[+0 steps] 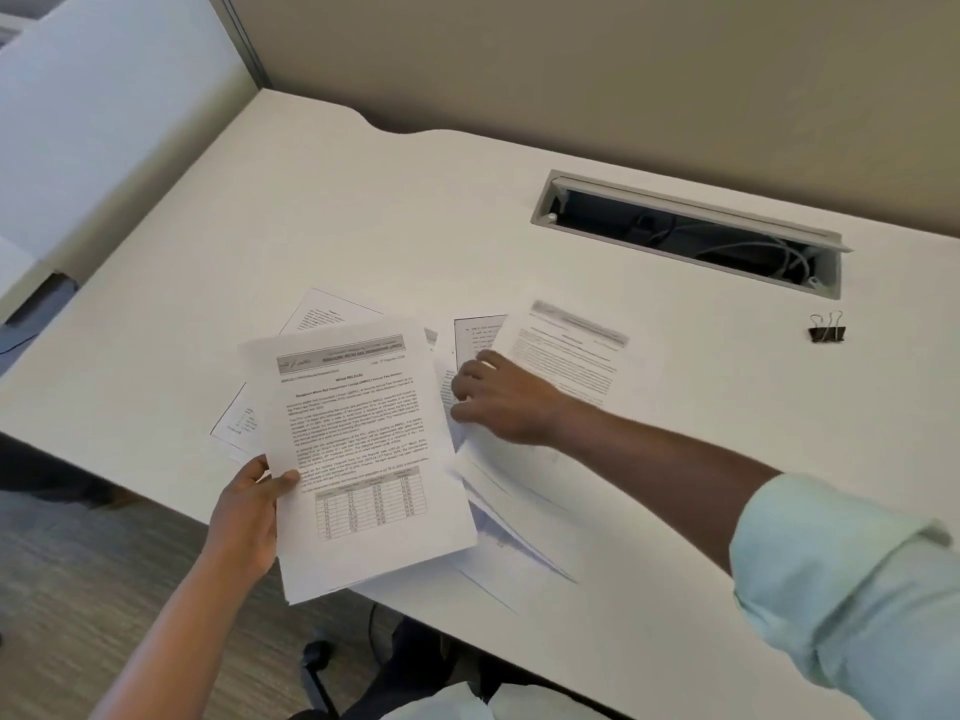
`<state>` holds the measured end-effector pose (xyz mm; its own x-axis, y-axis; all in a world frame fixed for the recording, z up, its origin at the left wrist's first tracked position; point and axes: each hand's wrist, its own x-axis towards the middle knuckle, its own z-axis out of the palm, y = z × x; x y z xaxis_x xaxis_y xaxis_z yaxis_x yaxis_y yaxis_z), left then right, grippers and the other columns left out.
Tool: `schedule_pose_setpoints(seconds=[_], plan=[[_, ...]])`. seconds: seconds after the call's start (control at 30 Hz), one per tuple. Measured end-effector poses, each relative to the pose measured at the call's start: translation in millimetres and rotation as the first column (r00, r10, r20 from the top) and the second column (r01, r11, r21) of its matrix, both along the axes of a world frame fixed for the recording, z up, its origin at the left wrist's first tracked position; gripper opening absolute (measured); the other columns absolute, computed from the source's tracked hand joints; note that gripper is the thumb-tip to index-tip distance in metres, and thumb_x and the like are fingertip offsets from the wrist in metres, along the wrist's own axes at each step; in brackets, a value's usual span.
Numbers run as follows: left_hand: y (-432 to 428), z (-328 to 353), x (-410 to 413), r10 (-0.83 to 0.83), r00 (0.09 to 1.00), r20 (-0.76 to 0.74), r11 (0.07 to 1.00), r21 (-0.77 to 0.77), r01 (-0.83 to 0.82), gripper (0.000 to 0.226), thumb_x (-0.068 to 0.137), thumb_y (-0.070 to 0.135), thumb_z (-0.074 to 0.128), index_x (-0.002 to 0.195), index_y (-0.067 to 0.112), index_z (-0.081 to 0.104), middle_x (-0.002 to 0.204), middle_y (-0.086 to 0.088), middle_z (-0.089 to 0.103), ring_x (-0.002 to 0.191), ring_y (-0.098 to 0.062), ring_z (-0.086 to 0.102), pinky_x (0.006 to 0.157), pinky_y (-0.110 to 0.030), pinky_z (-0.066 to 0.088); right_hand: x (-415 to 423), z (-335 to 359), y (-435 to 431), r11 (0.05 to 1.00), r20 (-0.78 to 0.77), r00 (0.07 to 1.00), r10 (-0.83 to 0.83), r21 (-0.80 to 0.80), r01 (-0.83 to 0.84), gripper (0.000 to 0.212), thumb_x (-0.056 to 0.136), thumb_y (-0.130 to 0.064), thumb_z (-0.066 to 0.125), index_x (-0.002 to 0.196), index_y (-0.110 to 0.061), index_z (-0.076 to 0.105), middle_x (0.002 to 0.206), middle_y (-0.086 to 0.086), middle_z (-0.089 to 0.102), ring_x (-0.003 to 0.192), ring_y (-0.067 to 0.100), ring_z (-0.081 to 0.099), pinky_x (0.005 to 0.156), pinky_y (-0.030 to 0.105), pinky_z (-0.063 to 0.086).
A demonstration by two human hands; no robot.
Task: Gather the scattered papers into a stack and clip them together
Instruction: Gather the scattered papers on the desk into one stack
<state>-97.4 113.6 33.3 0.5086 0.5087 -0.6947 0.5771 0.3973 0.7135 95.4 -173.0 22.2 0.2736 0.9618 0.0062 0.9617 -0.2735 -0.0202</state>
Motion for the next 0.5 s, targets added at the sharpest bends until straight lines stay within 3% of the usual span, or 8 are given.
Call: schedule_pose_setpoints(seconds=[0.13, 0.27, 0.33, 0.4, 0.5], plan=[[8, -6, 3, -0.041, 0.999, -0.024, 0.999, 0.012, 0.041, 0.036, 0.097, -0.005, 0.057, 0.124, 0.017, 0.065, 0.119, -0.009, 0.076, 0.115, -0.038, 0.068, 0.101, -0.061, 0.051, -28, -29, 0, 0.996, -0.13, 0.989, -0.069, 0.045, 0.075, 0.026, 0.079, 0.002, 0.068, 0.095, -0.018, 0.074, 0.124, 0.016, 0.068, 0.12, 0.037, 0.059, 0.108, 0.05, 0.04], [15, -9, 15, -0.086, 0.995, -0.057, 0.996, 0.029, 0.088, 0.039, 0.097, -0.003, 0.06, 0.129, 0.018, 0.063, 0.122, -0.007, 0.075, 0.113, -0.039, 0.069, 0.098, -0.064, 0.052, -28, -29, -18, 0.915, -0.304, 0.895, -0.327, 0.133, 0.38, 0.039, 0.084, -0.016, 0.075, 0.123, -0.018, 0.068, 0.141, 0.017, 0.06, 0.13, 0.038, 0.055, 0.107, 0.05, 0.044], [18, -9, 22, -0.114, 0.991, -0.064, 0.993, 0.03, 0.116, 0.039, 0.097, -0.003, 0.06, 0.129, 0.018, 0.063, 0.123, -0.007, 0.075, 0.113, -0.04, 0.069, 0.1, -0.065, 0.051, -11, -20, -37, 0.777, -0.378, 0.741, -0.554, 0.084, 0.624, 0.056, 0.088, -0.032, 0.075, 0.139, -0.016, 0.059, 0.151, 0.017, 0.051, 0.139, 0.037, 0.048, 0.113, 0.05, 0.039], [18, -8, 29, -0.133, 0.989, -0.071, 0.991, 0.019, 0.135, 0.042, 0.097, -0.003, 0.06, 0.133, 0.018, 0.061, 0.124, -0.007, 0.074, 0.112, -0.04, 0.069, 0.1, -0.066, 0.05, 14, -16, -62, 0.577, -0.39, 0.53, -0.753, -0.004, 0.817, 0.078, 0.089, -0.048, 0.072, 0.153, -0.014, 0.043, 0.162, 0.017, 0.037, 0.15, 0.036, 0.033, 0.121, 0.047, 0.029], [18, -5, 40, -0.179, 0.982, -0.056, 0.984, 0.01, 0.18, 0.04, 0.097, -0.004, 0.059, 0.13, 0.019, 0.062, 0.122, -0.007, 0.074, 0.111, -0.04, 0.069, 0.099, -0.066, 0.051, 45, -22, -100, 0.346, -0.378, 0.268, -0.886, -0.156, 0.925, 0.117, 0.077, -0.071, 0.071, 0.163, -0.014, 0.016, 0.171, 0.019, 0.011, 0.158, 0.035, 0.012, 0.126, 0.051, 0.018]])
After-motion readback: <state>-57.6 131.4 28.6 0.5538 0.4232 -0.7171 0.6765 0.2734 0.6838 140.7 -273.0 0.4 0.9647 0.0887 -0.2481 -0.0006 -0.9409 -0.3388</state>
